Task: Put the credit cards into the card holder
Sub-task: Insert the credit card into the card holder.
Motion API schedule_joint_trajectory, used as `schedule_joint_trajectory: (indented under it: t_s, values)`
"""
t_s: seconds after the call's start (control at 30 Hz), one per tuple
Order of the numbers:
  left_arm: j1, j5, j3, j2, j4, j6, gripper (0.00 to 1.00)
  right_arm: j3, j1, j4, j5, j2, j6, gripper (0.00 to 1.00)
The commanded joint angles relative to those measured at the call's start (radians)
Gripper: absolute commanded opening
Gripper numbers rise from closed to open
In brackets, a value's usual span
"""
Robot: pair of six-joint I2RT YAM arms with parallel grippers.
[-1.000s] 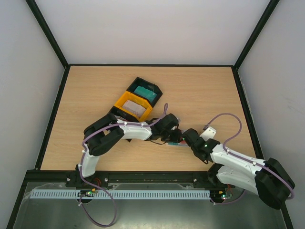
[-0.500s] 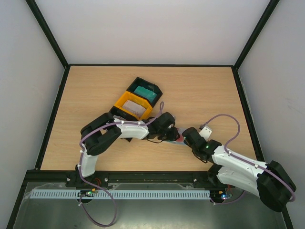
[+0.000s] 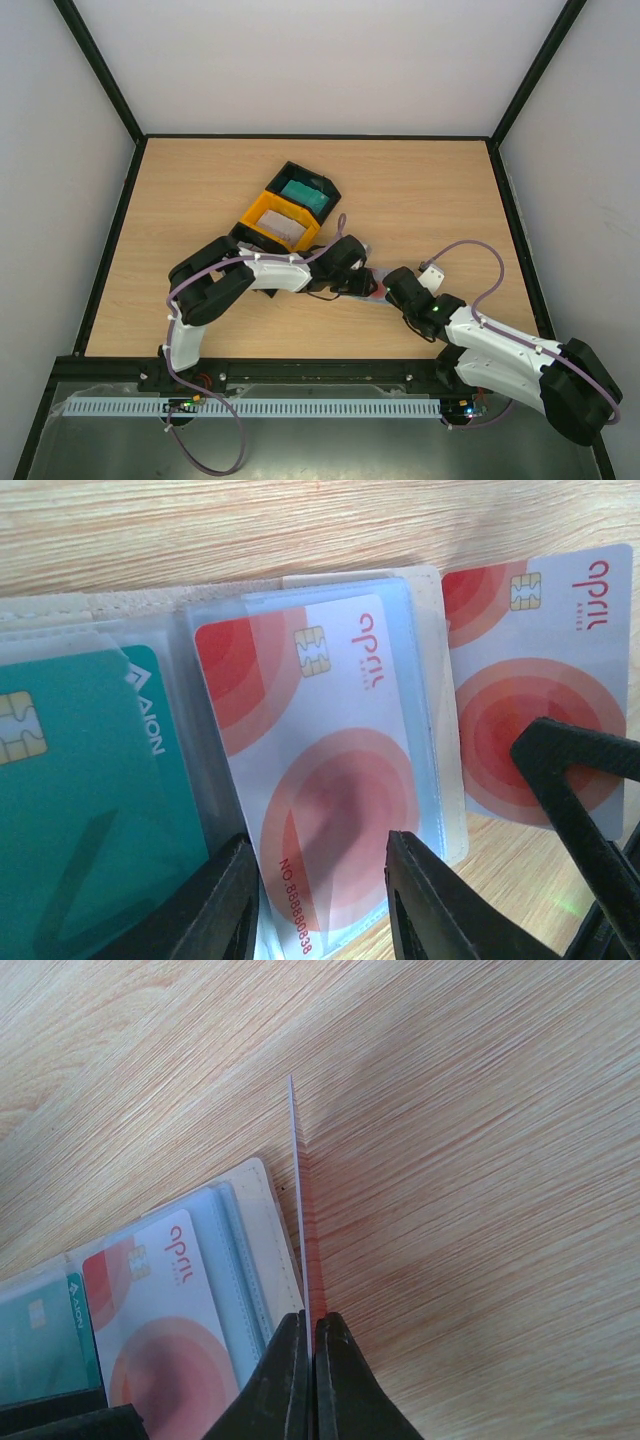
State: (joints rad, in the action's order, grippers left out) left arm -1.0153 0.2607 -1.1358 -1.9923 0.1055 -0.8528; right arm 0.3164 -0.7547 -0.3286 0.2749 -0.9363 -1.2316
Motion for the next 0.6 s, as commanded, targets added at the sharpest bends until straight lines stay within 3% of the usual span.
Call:
schedule_joint_trajectory:
  t_s: [0.0,0.3,0.57]
  values:
    - [-0.037,0.064,-0.016,0.02,-0.031,0.091,0.37,-0.015,-0.006,0.002,-0.046,0.005,-0.026,0.02]
    - [-0.05,-0.028,-0.005,0.069,-0.014,0.208,0.32,-0.015,-0.006,-0.025,-0.022,0.036,-0.028,0.02]
    - [-0.039,-0.149,-0.06,0.04,-0.158,0.153,0.55,-0.01,-0.005,-0.047,-0.005,0.035,-0.029,0.02]
